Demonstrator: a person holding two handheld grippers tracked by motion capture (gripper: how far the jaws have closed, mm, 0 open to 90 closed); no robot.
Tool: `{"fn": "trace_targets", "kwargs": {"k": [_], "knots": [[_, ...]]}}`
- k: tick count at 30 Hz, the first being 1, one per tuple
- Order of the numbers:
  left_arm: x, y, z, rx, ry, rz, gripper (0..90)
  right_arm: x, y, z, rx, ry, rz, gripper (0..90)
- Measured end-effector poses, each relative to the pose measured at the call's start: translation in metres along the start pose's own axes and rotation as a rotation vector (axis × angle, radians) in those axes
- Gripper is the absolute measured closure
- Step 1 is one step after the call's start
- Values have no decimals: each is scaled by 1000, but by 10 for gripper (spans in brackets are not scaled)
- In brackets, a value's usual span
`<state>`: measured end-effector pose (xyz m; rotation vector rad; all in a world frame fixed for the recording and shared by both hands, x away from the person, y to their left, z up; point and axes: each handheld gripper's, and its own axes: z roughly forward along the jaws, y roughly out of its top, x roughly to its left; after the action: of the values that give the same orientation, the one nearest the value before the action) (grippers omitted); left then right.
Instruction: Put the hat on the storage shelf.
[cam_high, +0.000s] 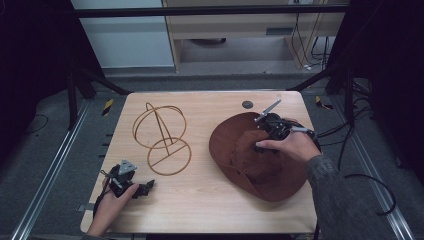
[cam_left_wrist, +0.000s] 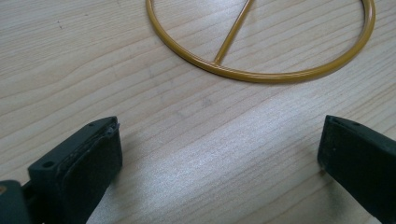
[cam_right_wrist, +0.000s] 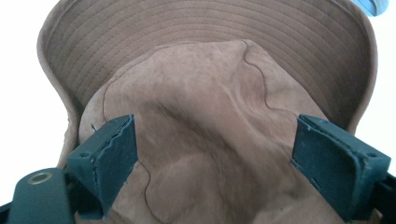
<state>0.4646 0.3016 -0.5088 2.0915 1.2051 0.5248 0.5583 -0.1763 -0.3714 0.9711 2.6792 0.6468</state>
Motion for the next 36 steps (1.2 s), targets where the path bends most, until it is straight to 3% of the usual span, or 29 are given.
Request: {"fn": "trace_targets", "kwargs": {"k": [11,17,22,29,31,33,36], "knots": [[0,0,0,3,-2,5,0,8,-3,7,-20,18,-17,271],[0,0,0,3,-2,12,0,14,-12,13,-6,28,-14,212],[0,0,0,4,-2,12,0,15,-16,18,7,16,-22,265],[0,0,0,3,-2,12,0,14,-19,19,11,-4,-28,508],[0,0,0,3,-2,12,0,12,-21,22,6,7,-24,647],[0,0,0,3,-3,8,0,11,-22,23,7,10,-20,682],[0,0,0,3,-2,12,0,7,-24,27,12,38,-5,823]]}}
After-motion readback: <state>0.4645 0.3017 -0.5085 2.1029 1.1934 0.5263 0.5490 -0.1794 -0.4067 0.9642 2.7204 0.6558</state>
